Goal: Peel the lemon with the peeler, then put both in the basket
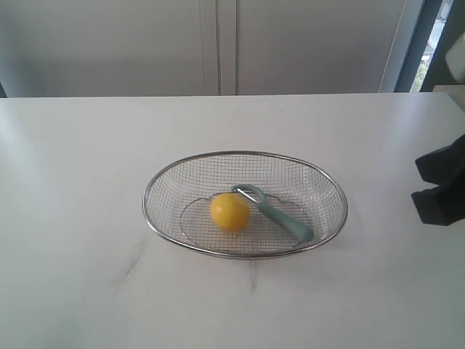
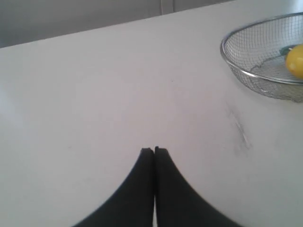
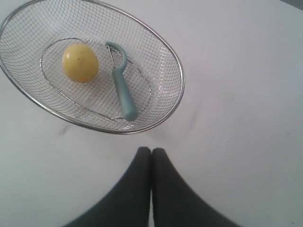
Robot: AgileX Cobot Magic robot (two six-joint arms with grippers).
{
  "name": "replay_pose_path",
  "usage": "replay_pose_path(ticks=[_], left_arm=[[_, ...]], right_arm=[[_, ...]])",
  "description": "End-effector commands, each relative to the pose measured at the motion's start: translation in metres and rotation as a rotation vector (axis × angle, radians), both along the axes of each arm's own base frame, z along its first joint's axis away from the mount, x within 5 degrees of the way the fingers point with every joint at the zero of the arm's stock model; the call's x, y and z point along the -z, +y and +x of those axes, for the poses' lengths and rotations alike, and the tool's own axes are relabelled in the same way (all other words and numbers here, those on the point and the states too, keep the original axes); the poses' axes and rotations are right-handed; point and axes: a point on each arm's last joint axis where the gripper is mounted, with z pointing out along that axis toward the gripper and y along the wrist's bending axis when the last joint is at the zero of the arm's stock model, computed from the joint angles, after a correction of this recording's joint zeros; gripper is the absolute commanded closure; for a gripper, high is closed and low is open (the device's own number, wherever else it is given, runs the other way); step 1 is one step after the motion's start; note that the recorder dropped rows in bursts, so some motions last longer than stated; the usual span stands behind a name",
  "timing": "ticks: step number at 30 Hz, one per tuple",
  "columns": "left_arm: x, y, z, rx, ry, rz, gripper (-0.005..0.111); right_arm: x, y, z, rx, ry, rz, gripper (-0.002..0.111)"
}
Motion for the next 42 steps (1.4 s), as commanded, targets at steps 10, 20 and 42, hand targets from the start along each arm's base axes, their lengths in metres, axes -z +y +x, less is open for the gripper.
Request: replay_pose_path(ticks=[10, 20, 42], left_arm=[[-0.003, -0.001, 0.001, -0.046, 0.011, -0.220, 0.107], [0.005, 0.009, 0.000, -0.143, 0.068, -0.099, 0.107], [0.006, 0.010, 0.000, -0.140, 0.064, -0.057, 0.107]], right_arm=[[0.001, -0.001, 0.000, 0.007, -0.004, -0.002, 0.108], [0.001, -0.001, 0.000, 0.007, -0.004, -0.002, 0.108], [0.001, -0.001, 0.000, 0.007, -0.004, -0.002, 0.108]])
